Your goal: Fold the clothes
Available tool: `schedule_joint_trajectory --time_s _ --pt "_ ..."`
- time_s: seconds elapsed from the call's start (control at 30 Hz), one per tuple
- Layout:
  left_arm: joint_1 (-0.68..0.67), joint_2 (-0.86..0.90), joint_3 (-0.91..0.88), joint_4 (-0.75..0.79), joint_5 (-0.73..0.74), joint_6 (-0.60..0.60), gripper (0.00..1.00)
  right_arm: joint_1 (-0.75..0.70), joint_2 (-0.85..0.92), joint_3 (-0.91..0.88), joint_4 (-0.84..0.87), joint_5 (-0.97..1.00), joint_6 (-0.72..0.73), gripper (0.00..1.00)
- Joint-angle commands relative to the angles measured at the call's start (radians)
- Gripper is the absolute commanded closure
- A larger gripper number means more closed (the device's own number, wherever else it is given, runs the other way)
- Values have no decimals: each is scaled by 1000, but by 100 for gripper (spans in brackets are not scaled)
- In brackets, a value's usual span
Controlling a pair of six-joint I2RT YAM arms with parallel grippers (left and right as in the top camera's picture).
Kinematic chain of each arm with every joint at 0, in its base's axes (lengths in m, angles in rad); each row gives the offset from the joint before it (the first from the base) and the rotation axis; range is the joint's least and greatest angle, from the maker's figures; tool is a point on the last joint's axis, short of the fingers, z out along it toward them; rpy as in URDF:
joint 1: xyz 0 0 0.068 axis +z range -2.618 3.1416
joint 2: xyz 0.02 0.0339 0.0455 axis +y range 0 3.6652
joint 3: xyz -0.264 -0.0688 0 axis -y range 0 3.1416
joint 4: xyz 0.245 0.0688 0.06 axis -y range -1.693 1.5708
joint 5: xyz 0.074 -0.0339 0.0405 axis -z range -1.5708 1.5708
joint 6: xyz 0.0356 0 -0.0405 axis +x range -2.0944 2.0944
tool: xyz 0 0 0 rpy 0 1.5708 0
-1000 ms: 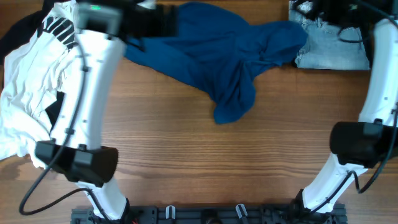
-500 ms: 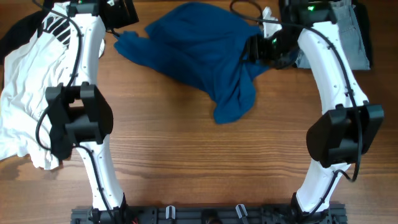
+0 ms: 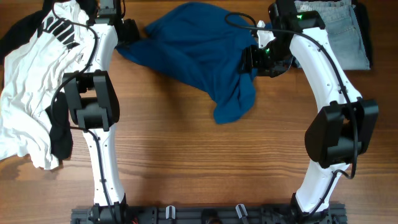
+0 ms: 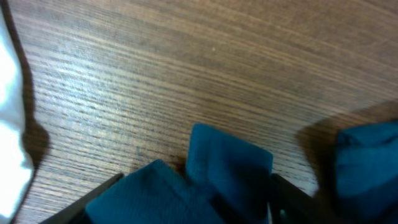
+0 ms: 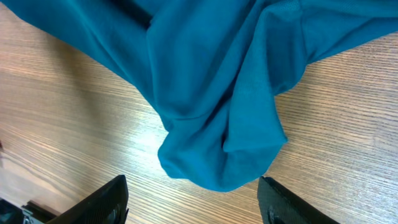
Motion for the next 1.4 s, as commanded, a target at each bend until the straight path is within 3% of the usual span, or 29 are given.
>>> schedule_joint_trajectory --time_s 0.0,0.1,0.17,0.27,0.37,0.57,0.67,0.83,1.03,1.1,1.13,1.17,1.37 --pt "5 3 8 6 -13 -14 59 3 -2 -8 4 26 17 33" --pt "5 -17 8 -3 -14 -14 73 3 -2 -8 -3 26 18 33" --pt "5 -77 8 -14 -23 -14 75 3 -2 -8 -16 26 17 33" --pt "5 -175 8 -33 -37 -13 96 4 -2 -8 -39 26 14 34" --pt "5 -234 8 -100 -37 -14 96 6 -3 -8 -82 25 -4 38" --pt "5 -413 8 -422 -117 -14 96 88 -6 -53 -166 39 -34 39" --pt "5 -467 8 -544 -132 -15 96 142 -6 -224 -39 127 76 39" --pt "5 -485 8 -741 -360 -98 96 149 -6 -497 238 130 175 38" --pt "6 -485 8 -767 -365 -116 96 149 -5 -517 356 130 168 32" --pt "5 -485 8 -767 -351 -124 96 149 -5 -525 364 129 168 41" --pt "5 -485 8 -767 -341 -127 96 149 -5 -529 363 129 168 55" --pt "5 -485 8 -768 -330 -127 96 149 -5 -531 358 130 172 95" --pt "5 -567 9 -739 -327 -127 96 12 -159 -410 288 117 139 96"
